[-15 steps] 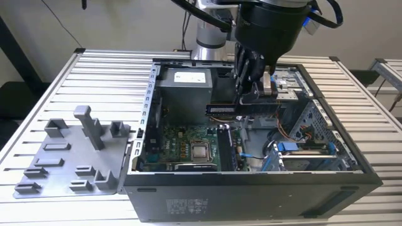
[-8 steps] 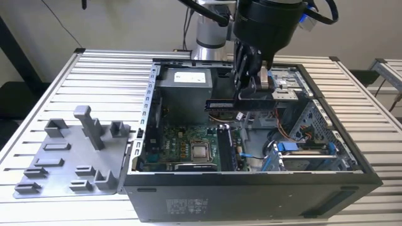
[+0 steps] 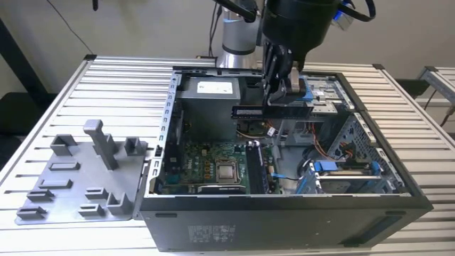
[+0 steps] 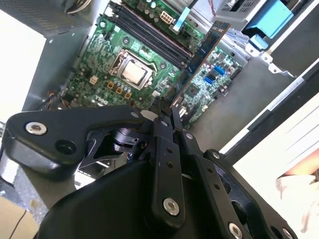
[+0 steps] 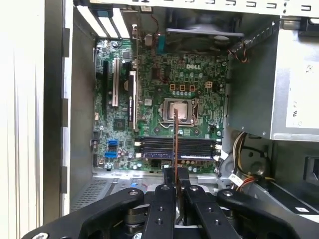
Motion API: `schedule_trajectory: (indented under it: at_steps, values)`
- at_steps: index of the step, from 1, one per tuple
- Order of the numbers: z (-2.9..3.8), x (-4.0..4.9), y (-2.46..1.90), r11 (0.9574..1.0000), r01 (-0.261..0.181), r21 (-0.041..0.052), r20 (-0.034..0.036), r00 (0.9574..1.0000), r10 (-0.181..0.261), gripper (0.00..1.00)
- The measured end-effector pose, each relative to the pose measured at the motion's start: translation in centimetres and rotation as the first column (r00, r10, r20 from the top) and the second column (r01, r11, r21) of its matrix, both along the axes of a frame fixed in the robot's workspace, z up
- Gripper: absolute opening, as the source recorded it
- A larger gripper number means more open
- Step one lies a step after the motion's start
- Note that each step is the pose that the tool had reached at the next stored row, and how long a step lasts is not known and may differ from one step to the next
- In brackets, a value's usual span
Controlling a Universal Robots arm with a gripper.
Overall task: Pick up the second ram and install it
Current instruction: 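Pick up the second ram and move it above second insertion slot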
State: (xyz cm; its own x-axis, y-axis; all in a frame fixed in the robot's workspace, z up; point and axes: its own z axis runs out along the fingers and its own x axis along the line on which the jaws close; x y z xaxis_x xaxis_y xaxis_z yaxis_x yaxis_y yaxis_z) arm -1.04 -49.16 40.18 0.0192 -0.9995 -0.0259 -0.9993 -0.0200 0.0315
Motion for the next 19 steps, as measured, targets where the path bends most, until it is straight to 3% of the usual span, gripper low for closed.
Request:
schedule_trajectory:
  at_steps: [6, 19]
  values:
    - [0.0, 0.0, 0.75, 1.0, 0.001, 0.0, 0.0, 1.0, -0.001, 0.14]
    - [0.0, 0.0, 1.39, 1.0, 0.001, 0.0, 0.0, 1.0, -0.001, 0.14]
